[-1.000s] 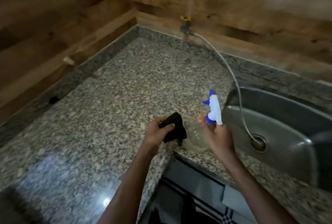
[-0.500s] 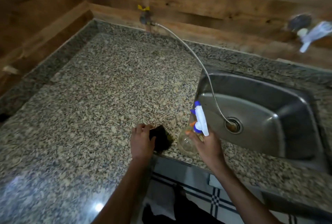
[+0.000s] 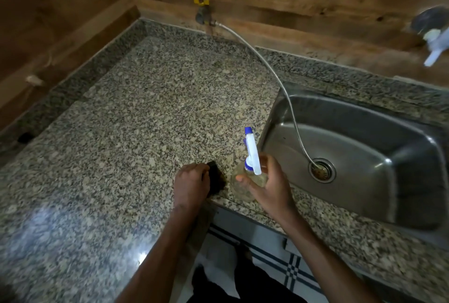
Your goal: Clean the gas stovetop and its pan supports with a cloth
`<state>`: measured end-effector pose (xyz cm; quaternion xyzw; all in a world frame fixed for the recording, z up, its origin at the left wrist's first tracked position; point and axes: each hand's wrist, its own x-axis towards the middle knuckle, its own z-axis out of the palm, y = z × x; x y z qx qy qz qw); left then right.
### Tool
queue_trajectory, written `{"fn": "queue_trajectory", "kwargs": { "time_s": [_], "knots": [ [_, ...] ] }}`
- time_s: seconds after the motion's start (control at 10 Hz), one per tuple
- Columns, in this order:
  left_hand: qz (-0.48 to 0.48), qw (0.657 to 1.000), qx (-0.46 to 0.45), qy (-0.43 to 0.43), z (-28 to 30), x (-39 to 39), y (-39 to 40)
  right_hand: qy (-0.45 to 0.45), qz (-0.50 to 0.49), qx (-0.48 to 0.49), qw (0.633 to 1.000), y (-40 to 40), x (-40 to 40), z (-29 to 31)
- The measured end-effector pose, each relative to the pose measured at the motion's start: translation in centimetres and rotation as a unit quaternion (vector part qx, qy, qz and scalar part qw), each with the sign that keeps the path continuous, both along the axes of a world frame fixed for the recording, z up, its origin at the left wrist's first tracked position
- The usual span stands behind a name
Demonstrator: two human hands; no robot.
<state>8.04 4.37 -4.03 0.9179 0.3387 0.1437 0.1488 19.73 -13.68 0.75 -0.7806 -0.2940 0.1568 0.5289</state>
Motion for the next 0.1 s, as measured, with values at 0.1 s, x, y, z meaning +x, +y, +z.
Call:
{"fn": "queue_trajectory", "kwargs": {
  "time_s": [0.1],
  "knots": [
    [0.029, 0.999, -0.014, -0.023, 0.72, -0.32, -0.96, -0.058, -0.042, 0.019, 0.997, -0.86, -0.27, -0.03]
  ]
}}
